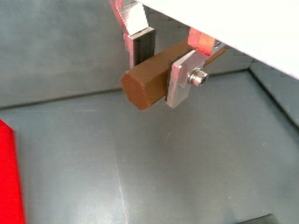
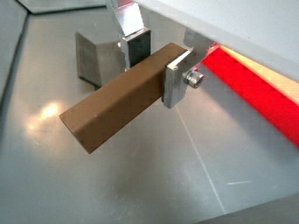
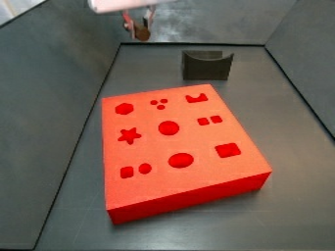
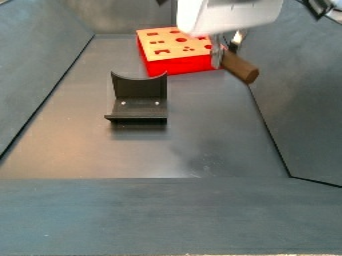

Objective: Pick up the hexagon object. Move up. Place the hexagon object on the fixture. Regrasp the hexagon object. Move to above the board. Insert the hexagon object.
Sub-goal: Place the hexagon object on the fixture.

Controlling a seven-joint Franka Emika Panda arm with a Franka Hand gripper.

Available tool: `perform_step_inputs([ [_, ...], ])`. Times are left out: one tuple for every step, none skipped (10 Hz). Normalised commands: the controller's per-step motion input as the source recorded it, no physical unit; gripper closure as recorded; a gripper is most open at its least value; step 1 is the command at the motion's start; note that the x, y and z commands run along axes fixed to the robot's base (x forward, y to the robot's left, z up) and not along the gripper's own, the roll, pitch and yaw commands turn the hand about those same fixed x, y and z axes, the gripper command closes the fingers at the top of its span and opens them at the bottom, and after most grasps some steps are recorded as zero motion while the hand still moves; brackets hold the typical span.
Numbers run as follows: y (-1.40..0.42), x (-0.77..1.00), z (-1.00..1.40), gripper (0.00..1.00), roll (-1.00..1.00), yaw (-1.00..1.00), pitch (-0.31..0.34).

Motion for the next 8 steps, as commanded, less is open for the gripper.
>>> perform_step_inputs([
  [0.02,-0.03,1.00,1.00,0.06,-0.02,0.038],
  [0.02,-0.03,0.84,1.00,0.07,-0.01,0.044],
  [0.02,-0.02,0.74,1.00,0.07,-0.01,0.050],
  [0.02,-0.01,0.53,1.00,0.08,0.00,0.060],
  [0.02,0.00,0.37,1.00,0.09,0.00,0.071],
  [0.02,0.00,0.21,1.00,0.09,0.00,0.081],
  [-0.45,1.00,-0.20,1.00,0.01,-1.00,-0.082],
  [-0.44,1.00,-0.22,1.00,0.01,-1.00,-0.080],
])
